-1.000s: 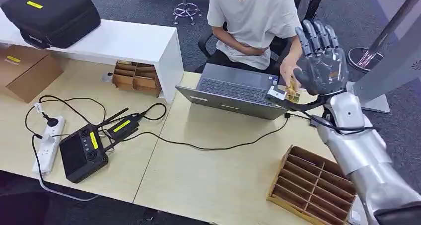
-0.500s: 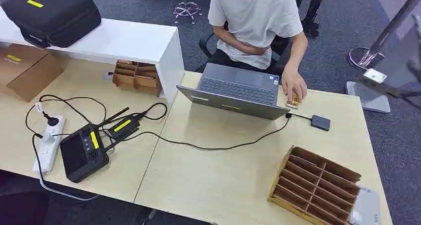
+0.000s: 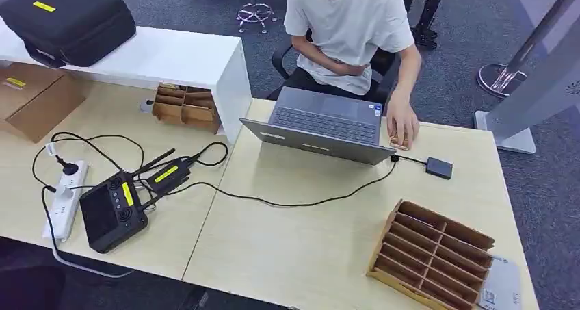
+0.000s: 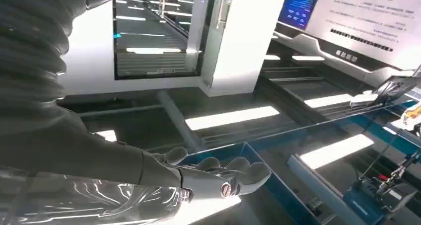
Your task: Pass the card to the sensor for recognition and then transmit it.
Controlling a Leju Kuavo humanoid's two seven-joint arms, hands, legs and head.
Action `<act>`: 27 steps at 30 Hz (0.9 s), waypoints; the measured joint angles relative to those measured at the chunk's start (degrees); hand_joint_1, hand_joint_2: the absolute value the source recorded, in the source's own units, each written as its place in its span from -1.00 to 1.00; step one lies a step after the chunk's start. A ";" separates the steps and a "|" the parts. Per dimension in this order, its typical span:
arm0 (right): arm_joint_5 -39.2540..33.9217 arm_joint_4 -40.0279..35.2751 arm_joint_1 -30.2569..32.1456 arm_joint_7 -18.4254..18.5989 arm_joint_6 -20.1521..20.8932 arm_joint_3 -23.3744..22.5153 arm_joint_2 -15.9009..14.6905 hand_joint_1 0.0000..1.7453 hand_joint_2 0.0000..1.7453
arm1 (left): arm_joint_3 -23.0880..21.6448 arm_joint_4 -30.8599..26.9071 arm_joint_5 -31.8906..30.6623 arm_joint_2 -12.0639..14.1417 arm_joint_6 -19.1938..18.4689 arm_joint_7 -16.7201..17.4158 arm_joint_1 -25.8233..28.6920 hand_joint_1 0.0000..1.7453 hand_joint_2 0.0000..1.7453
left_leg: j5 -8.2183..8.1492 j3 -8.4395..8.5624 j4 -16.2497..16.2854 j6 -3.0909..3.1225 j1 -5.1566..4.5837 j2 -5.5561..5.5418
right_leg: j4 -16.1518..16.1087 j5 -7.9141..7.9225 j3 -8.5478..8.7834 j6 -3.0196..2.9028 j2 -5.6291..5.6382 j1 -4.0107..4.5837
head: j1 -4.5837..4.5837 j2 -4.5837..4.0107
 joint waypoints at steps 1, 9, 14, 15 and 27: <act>0.09 0.04 0.00 0.26 0.24 -0.02 -0.04 -1.00 1.00 | 0.02 0.00 0.00 0.00 0.02 0.00 0.00 -1.00 1.00 | 0.00 0.01 0.01 0.00 0.00 0.00 | 0.00 0.00 0.00 0.00 0.00 0.00 | 0.00 0.00; 4.39 2.51 -3.53 4.48 15.87 1.64 -5.00 -1.00 1.00 | 0.74 0.02 0.22 0.11 1.22 0.22 0.48 -1.00 1.00 | -0.01 -0.11 0.03 0.03 -0.03 -0.22 | -0.02 -0.02 -0.01 0.04 -0.25 -0.08 | 0.00 0.00; 6.69 5.49 -5.48 9.95 27.33 3.85 -6.86 -1.00 1.00 | 0.98 0.00 -0.53 0.04 2.36 1.38 0.26 -1.00 1.00 | -0.02 -0.08 0.03 0.04 -0.06 -0.14 | -0.03 -0.03 -0.02 0.04 -0.17 -0.08 | 0.02 0.00; 7.02 6.42 -5.62 11.01 29.15 4.39 -7.17 -1.00 1.00 | 0.98 0.02 -0.74 -0.02 2.62 1.51 0.18 -1.00 1.00 | -0.02 -0.08 0.03 0.04 -0.06 -0.15 | -0.03 -0.03 -0.02 0.04 -0.17 -0.07 | 0.00 0.00; 3.13 10.54 1.34 14.16 28.33 5.79 -9.55 -1.00 1.00 | 0.98 0.00 -1.22 -0.39 2.93 2.03 -0.27 -1.00 1.00 | -0.02 -0.04 0.02 0.04 -0.03 -0.16 | -0.02 -0.03 0.01 0.04 -0.18 -0.02 | 0.00 0.00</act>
